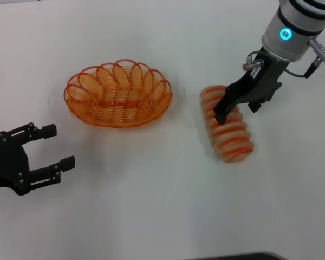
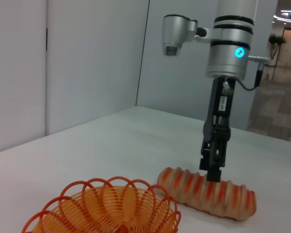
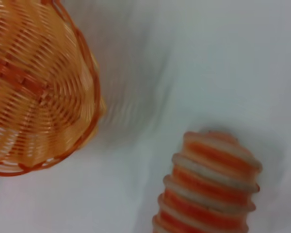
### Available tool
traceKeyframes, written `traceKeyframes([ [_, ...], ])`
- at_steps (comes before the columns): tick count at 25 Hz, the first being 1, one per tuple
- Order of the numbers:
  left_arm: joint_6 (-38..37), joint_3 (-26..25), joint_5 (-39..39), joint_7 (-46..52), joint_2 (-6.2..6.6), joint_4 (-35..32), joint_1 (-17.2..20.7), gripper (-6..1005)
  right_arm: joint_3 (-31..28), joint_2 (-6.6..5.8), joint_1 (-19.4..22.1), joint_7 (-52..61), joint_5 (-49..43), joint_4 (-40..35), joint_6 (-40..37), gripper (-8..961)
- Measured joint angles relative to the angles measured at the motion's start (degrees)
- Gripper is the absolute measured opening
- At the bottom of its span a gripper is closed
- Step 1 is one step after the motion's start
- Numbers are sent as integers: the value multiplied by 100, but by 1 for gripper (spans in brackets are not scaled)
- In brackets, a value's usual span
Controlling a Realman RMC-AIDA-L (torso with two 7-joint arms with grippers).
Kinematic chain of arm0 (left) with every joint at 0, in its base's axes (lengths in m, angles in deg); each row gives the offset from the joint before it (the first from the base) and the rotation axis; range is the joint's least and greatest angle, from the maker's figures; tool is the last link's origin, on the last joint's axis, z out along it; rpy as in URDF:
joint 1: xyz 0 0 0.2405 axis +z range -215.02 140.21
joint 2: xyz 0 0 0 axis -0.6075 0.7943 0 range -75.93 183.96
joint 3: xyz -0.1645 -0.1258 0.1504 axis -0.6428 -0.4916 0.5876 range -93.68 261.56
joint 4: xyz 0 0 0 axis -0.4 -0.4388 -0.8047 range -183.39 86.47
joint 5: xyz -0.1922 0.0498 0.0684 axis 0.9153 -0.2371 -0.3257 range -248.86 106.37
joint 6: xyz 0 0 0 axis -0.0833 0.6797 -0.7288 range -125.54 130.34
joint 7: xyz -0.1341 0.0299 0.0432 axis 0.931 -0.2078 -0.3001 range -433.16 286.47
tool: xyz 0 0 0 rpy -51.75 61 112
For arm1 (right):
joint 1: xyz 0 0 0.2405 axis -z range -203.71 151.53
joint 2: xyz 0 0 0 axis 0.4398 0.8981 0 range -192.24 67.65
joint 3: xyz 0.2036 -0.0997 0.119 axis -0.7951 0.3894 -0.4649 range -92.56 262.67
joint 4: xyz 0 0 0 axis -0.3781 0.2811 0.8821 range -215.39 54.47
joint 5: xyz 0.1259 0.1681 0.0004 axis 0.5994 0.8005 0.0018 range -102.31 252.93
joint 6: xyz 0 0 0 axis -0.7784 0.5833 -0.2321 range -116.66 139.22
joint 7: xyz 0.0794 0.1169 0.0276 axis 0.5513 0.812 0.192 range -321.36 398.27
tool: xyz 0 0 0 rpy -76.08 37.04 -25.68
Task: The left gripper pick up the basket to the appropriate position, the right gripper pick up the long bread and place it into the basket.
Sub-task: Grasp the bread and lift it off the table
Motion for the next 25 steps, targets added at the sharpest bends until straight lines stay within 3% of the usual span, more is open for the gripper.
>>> traceKeyframes([
  [25, 32, 1, -70, -7, -9, 9, -1, 785, 100, 50, -351, 18, 36, 903, 784, 816],
])
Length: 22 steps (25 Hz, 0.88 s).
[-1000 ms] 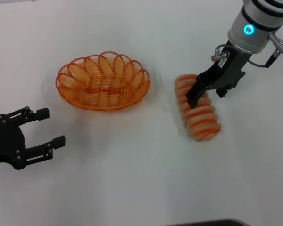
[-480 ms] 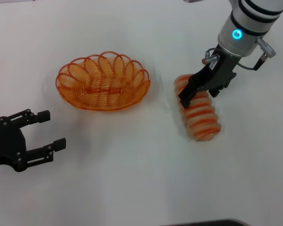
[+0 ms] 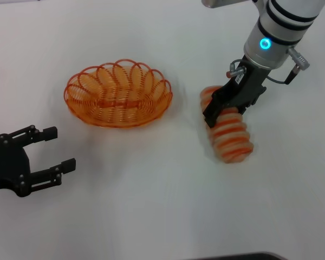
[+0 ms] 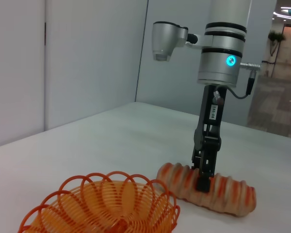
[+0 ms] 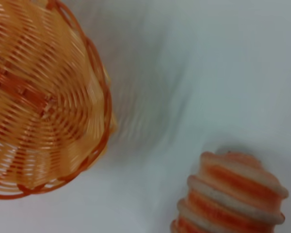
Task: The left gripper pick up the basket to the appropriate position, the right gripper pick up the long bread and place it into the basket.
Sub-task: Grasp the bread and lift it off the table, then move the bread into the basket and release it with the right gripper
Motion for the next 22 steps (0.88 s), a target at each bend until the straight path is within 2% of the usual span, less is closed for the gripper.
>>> traceKeyframes([
  [8, 40, -14, 0, 0, 0, 74, -18, 785, 210, 0, 70, -26, 30, -155, 77, 784],
  [13, 40, -27, 0, 0, 0, 77, -11, 785, 219, -3, 273, -311, 35, -815, 145, 641],
  [22, 38, -1, -187, 2, 0, 133, 0, 786, 303, 3, 498, -1483, 85, -1741, 824, 540],
])
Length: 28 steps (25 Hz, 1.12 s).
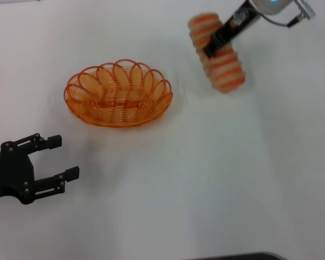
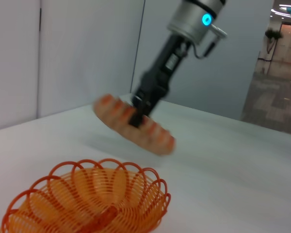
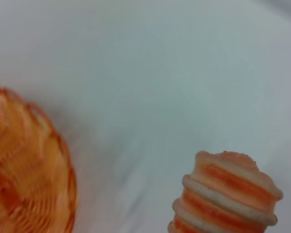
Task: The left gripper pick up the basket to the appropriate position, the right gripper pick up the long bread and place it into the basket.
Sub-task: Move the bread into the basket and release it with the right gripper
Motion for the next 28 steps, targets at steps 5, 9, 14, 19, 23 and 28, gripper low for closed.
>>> traceKeyframes([
  [5, 13, 3, -33, -5, 1, 36, 1, 786, 23, 24, -135, -1361, 537, -208, 381, 496],
  [9, 117, 51, -33, -36, 3, 158, -24, 785, 235, 34, -243, -2332, 1276, -352, 354, 477],
  [14, 305, 137, -33, -68, 4, 271, -23, 785, 730, 41, -342, -3045, 1914, -380, 111, 454],
  [19, 374, 144, -33, -79, 1, 367, -34, 786, 1205, 71, -376, -3294, 2122, -382, 42, 415],
  [23, 410, 144, -33, -81, 0, 373, -56, 786, 1538, 78, -384, -3464, 2356, -383, 69, 376],
  [28, 457, 122, -28, -69, 4, 424, -96, 786, 1910, 97, -464, -3448, 2373, -358, -4, 331],
])
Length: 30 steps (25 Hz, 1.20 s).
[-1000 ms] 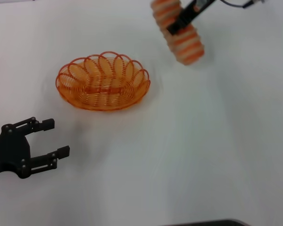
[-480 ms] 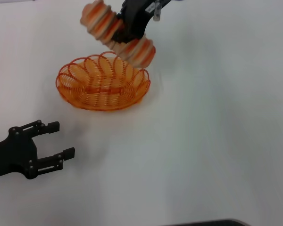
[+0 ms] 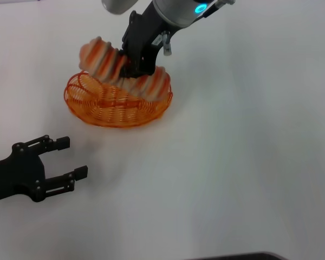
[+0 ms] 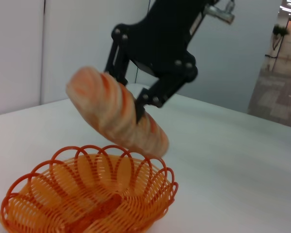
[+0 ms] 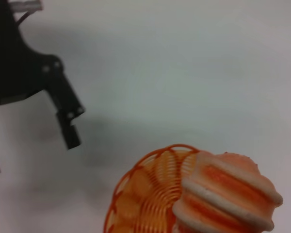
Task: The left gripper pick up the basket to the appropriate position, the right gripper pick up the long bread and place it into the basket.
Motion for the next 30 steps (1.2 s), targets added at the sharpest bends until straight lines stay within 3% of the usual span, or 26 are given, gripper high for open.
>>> traceKeyframes([
  [7, 52, -21, 14, 18, 12, 32, -27, 786, 144, 1, 15, 229, -45, 9, 145, 261],
  [18, 61, -24, 39, 30, 13, 32, -27, 782, 153, -3, 39, 379, -15, 20, 377, 497],
  [25, 62, -24, 40, 29, 14, 32, -26, 780, 68, -45, 201, 441, 290, 9, 377, 834],
  [28, 76, -30, 40, 17, 14, 32, -26, 780, -271, -88, 423, 302, 832, -15, 388, 954],
  [30, 85, -33, 40, 11, 14, 32, -26, 780, -662, -109, 640, 1, 1361, -19, 352, 951],
])
